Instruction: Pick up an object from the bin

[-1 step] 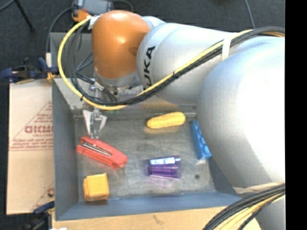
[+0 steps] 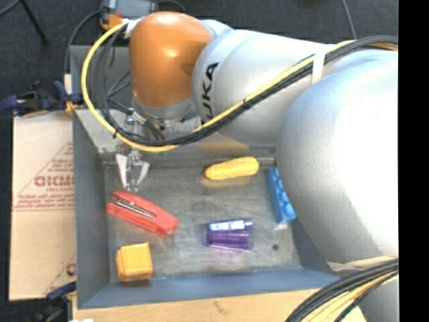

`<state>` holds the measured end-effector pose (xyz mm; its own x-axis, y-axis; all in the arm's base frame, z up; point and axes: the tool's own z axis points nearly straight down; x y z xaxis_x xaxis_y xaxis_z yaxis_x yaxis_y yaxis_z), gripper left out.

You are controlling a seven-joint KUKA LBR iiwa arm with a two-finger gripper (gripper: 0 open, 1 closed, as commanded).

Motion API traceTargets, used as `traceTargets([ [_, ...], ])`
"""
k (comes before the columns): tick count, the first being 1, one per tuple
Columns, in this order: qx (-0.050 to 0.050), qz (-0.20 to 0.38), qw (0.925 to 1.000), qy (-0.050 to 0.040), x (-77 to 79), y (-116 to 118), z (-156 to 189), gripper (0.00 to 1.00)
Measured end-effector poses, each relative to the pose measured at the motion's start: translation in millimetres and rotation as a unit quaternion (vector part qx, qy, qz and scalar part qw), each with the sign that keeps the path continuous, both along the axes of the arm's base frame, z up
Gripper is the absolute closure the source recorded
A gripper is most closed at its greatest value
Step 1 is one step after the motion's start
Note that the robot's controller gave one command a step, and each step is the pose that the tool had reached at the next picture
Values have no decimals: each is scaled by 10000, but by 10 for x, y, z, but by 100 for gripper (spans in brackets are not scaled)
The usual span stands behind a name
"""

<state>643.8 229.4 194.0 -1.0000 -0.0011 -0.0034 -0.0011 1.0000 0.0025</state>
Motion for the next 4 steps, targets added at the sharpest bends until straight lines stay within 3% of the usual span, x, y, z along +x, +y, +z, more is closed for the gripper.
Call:
traceTargets([
  [1, -11, 475, 9989, -11, -260, 36, -466, 0],
  [2, -5, 1712, 9852, 4, -893, -449, -514, 100],
  [3, -5, 1708, 9853, 5, -893, -450, -514, 100],
  [4, -9, 1095, 9940, 22, -562, -363, -464, 100],
])
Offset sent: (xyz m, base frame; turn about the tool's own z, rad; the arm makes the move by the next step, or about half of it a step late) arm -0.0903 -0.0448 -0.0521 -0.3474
